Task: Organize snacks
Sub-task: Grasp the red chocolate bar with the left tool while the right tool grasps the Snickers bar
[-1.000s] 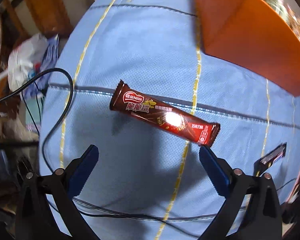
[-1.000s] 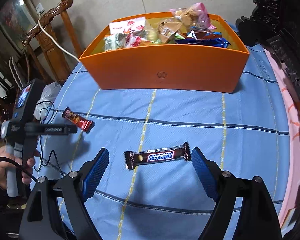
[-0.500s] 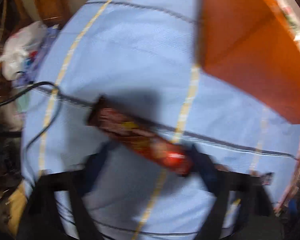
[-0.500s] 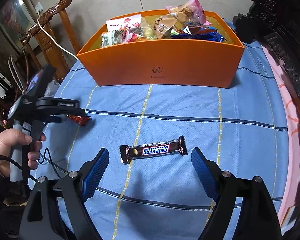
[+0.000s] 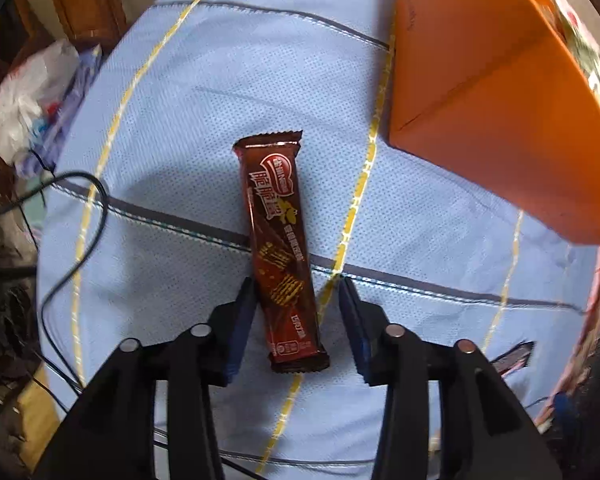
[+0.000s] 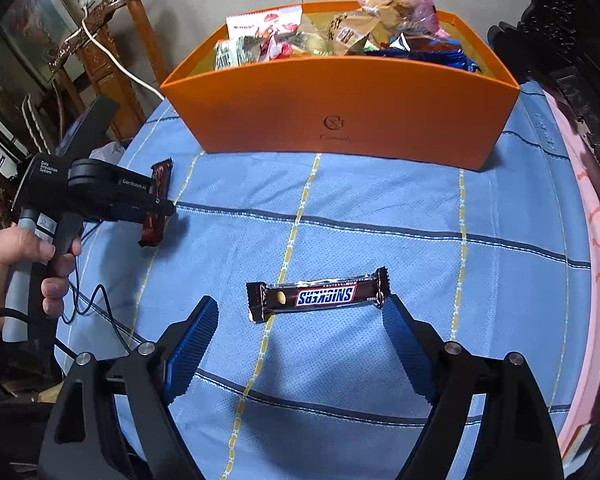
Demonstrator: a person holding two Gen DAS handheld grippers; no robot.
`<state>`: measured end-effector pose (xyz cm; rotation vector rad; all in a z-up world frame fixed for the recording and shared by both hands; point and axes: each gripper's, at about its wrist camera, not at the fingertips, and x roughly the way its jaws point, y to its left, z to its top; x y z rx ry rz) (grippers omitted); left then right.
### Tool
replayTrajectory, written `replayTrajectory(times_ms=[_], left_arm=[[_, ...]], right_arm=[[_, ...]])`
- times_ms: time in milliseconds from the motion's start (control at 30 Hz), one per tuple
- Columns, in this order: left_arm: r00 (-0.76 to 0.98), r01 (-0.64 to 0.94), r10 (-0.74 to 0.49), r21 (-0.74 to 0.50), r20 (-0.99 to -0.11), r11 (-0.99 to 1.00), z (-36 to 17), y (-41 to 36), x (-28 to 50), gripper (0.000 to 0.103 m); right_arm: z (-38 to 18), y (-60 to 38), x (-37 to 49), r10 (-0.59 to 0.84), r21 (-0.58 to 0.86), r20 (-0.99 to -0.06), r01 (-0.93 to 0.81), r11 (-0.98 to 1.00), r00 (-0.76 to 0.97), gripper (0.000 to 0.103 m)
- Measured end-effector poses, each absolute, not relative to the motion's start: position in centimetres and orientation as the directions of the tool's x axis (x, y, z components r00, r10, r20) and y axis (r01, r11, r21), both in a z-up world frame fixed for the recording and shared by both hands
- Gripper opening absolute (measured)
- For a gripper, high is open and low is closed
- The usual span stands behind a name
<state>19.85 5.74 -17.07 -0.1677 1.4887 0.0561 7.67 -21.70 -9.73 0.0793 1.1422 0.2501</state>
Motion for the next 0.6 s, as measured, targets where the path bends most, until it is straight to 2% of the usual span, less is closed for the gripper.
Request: replayTrajectory(times_ms=[33, 200, 333, 433, 600], left_arm=[[0.101, -0.093, -0.017, -0.027, -0.995, 0.995, -17.1, 5.1, 19.6, 0.024], [0.14, 0.05, 0.011, 0.018, -0.99, 0.999, -16.8, 2.6, 18.0, 0.024], [0.143, 0.14, 0.013, 0.033, -0.99, 0.99, -17.0, 1.0, 16.6, 0.024], [0.144, 0.162, 0.013, 0.037, -0.989, 0.986, -17.3, 1.0, 16.3, 0.024], [0.14, 0.167, 0.009, 0.032, -0.99, 0.985, -17.7, 1.2, 16.2, 0.024]], right_arm=[[-10.1, -21.6, 7.6, 0.232, 0.182, -0.895, -0.162, 0.97, 0.382, 0.085], [-11.5, -21.0, 7.4, 0.209, 0.155, -0.912, -0.177, 0.972, 0.353, 0.084], [-12.3, -18.8, 7.2, 0.065, -0.103, -0.916, -0.387, 0.916, 0.396, 0.083], [-13.0, -18.9, 7.9, 0.038, -0.17, -0.916, -0.473, 0.864, 0.4, 0.083], [-14.7, -18.3, 9.8, 0.033, -0.204, -0.93, -0.588, 0.783, 0.366, 0.082]])
